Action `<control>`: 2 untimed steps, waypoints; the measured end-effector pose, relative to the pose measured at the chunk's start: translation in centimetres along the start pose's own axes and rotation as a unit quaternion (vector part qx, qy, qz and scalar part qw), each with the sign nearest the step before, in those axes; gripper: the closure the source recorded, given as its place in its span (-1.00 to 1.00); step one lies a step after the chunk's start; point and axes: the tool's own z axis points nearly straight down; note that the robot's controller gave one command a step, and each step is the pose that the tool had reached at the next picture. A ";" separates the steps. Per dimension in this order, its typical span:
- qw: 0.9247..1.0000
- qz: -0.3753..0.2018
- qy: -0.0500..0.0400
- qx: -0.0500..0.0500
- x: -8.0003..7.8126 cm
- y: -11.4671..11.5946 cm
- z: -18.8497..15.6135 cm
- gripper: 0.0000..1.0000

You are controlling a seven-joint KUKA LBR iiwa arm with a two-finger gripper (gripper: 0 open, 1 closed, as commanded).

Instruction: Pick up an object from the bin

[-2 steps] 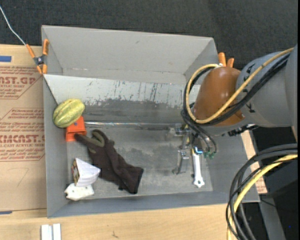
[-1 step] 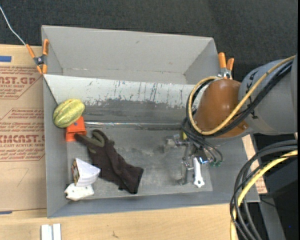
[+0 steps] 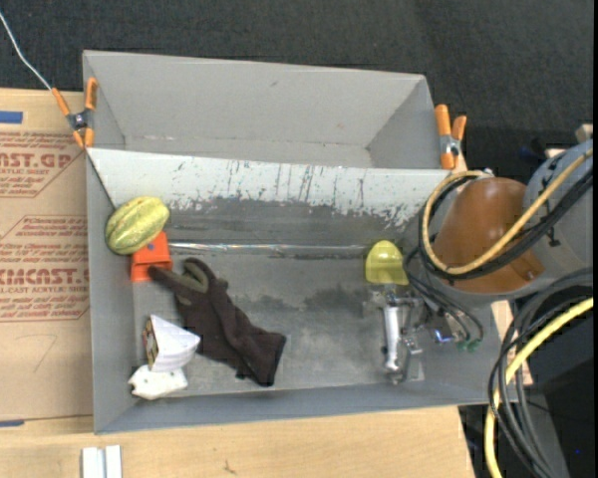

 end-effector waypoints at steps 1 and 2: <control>0.999 0.045 0.001 0.001 0.5 -0.8 0.4 -1.00; 0.999 0.044 0.000 0.000 1.4 -4.8 0.1 -1.00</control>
Offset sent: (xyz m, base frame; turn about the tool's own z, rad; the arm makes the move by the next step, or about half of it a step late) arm -0.0072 -0.0576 -0.0003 0.0888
